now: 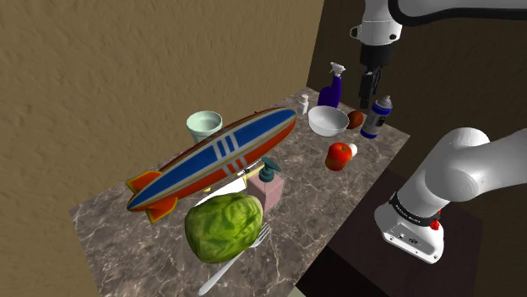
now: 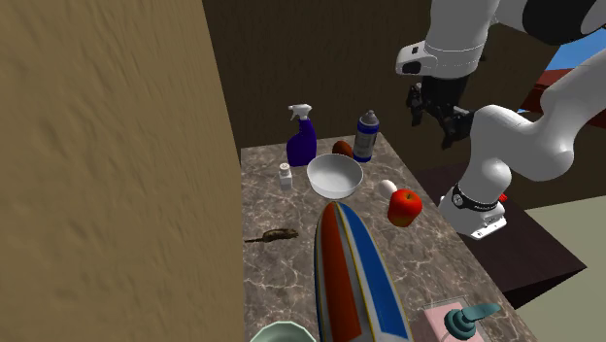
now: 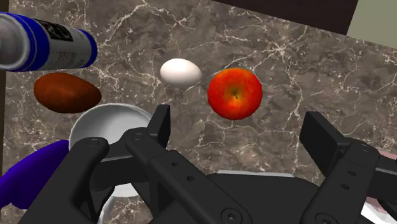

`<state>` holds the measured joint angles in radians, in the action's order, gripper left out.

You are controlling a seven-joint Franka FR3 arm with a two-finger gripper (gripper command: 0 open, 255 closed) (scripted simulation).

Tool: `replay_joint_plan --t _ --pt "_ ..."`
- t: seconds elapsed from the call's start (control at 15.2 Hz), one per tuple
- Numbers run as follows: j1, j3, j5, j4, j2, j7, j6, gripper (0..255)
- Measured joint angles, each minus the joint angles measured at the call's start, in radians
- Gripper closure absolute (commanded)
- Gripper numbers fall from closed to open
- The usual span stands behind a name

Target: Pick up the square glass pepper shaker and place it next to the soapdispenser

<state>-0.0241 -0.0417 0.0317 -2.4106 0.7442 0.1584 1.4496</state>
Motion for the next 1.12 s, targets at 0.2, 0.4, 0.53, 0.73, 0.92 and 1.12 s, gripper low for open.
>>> replay_joint_plan --t 0.2,0.4,0.53,0.73,0.92,1.12 --pt "-0.008 0.011 0.011 0.008 -0.040 0.009 0.031 0" --pt "-0.022 0.031 0.029 0.029 -0.139 0.023 0.106 0" --pt "-0.031 0.043 0.039 0.054 -0.211 0.031 0.153 0" --pt "-0.042 0.059 0.050 0.088 -0.312 0.041 0.219 0" --pt "-0.057 0.081 0.063 0.150 -0.432 0.061 0.278 0" --pt "-0.069 0.099 0.068 0.206 -0.537 0.076 0.325 0"
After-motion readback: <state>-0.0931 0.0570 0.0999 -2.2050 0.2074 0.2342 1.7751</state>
